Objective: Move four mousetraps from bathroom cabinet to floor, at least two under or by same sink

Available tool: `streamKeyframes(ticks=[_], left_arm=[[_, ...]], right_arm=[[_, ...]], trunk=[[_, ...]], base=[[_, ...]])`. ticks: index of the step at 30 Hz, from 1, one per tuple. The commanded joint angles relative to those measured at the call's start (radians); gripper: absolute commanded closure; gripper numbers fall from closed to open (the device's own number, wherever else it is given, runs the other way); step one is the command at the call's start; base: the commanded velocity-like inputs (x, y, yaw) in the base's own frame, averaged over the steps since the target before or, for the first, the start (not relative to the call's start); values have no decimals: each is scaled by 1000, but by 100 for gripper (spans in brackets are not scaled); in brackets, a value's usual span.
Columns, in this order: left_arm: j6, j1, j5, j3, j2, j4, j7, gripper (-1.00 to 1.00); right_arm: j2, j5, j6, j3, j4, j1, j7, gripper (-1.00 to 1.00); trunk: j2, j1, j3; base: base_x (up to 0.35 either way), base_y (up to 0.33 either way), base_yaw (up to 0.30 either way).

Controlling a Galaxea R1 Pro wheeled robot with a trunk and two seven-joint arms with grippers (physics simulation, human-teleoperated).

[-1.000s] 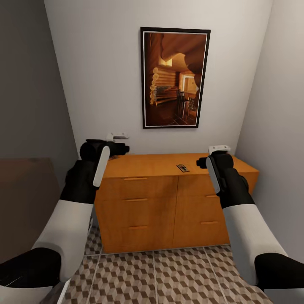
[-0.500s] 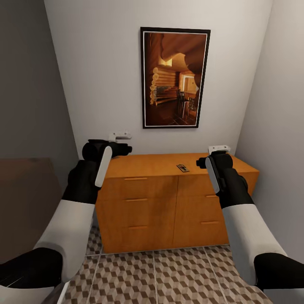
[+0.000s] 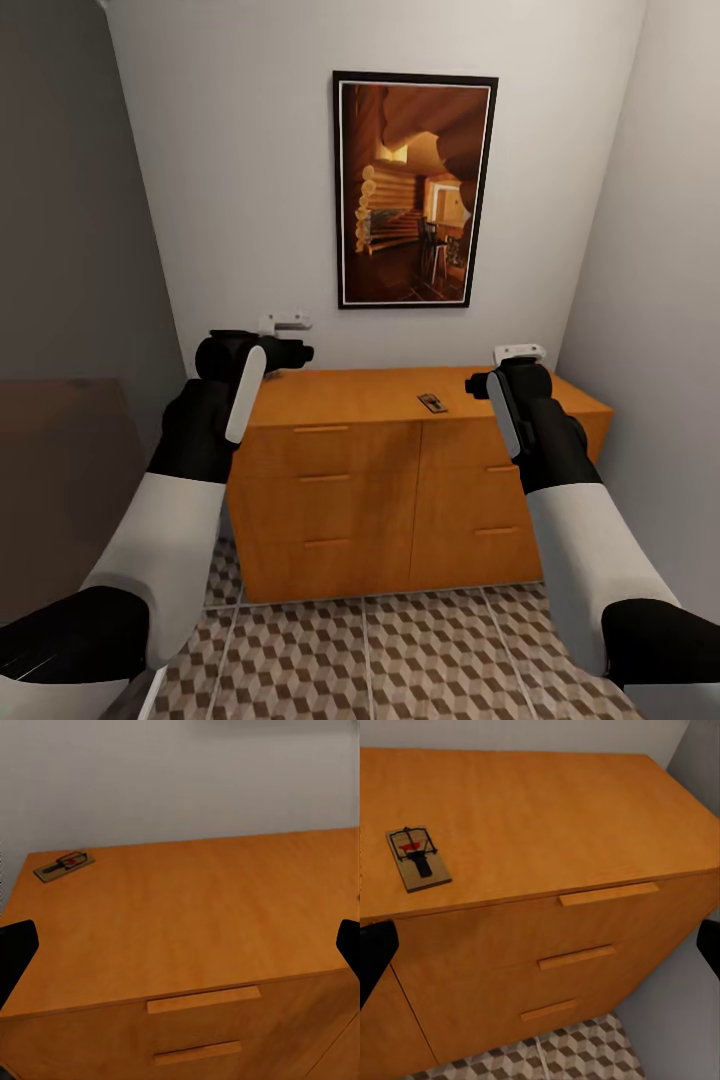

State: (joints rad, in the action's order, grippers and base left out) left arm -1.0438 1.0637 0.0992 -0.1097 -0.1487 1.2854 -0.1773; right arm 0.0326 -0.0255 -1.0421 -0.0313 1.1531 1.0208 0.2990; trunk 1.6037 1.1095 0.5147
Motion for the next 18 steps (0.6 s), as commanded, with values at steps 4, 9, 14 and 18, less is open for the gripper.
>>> streamKeyframes(ticks=[4,9,14,18], left_arm=[[-3,1,8,-1,0,3,-10,-100],[-3,1,7,-1,0,4,-10,-100],[-3,1,9,-1,0,2,-10,-100],[-3,1,11,-1,0,-3,-10,-100]], right_arm=[[0,-2,-5,-1,1,7,0,-100],[1,-1,-5,-1,1,19,0,-100],[2,0,-5,-1,-6,23,1,-100],[3,1,-5,-1,-35,27,3,-100]], trunk=[[-28,-15,-11],[-63,-35,-27],[-98,-54,-43],[-126,-69,-55]], base=[[0,0,0],[0,0,0],[0,0,0],[0,0,0]])
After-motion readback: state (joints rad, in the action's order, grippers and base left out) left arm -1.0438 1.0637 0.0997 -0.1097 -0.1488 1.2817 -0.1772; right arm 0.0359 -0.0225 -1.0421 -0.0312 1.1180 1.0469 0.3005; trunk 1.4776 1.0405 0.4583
